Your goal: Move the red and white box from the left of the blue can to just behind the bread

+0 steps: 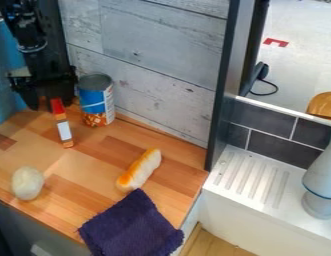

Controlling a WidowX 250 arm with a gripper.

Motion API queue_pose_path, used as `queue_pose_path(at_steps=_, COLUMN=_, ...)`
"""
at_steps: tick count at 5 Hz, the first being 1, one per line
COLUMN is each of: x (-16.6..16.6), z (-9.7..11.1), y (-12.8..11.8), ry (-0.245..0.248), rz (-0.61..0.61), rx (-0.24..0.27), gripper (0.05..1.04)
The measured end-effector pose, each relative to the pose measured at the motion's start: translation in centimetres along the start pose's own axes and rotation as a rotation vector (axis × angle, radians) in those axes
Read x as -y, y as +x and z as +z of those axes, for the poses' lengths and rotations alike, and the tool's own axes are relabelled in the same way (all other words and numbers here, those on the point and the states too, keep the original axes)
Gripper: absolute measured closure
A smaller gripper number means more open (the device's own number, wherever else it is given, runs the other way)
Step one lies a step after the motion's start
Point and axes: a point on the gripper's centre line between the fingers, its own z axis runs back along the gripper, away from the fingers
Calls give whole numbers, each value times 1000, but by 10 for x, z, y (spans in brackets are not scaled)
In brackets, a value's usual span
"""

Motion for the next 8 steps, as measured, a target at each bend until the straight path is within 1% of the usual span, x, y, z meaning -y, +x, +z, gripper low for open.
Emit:
queue_pose_path(at_steps=1, x=0, z=-10, y=0, ry=2, rz=-1, rx=-12, gripper=85)
queue_pose_path(at_steps=2, x=2, z=-16, y=3, ry=3, rz=-2, rx=-12, gripper=119)
queue_pose_path(at_steps=3, x=6, z=-22, y=3, ry=-4, rz=-1, rx=-13, gripper=312)
queue_pose_path(at_steps=4, x=5, z=-26, y=1, ry=-2, rz=21, rx=-13, gripper=620)
queue_pose_path(at_steps=5, x=4, z=-26, y=-1, ry=0, rz=25, rx=-27, gripper=693)
queue_pose_path(at_steps=6, x=7, z=-18, y=-10, ry=23, rz=-5, rx=-82, gripper=693)
queue_pose_path(at_steps=7, x=24, z=28, y=-8, ry=4, rz=-54, rx=-24, gripper=693)
queue_pose_path(at_steps=8, x=56, z=42, y=-15, ry=-34, rz=-145, rx=0, gripper=693)
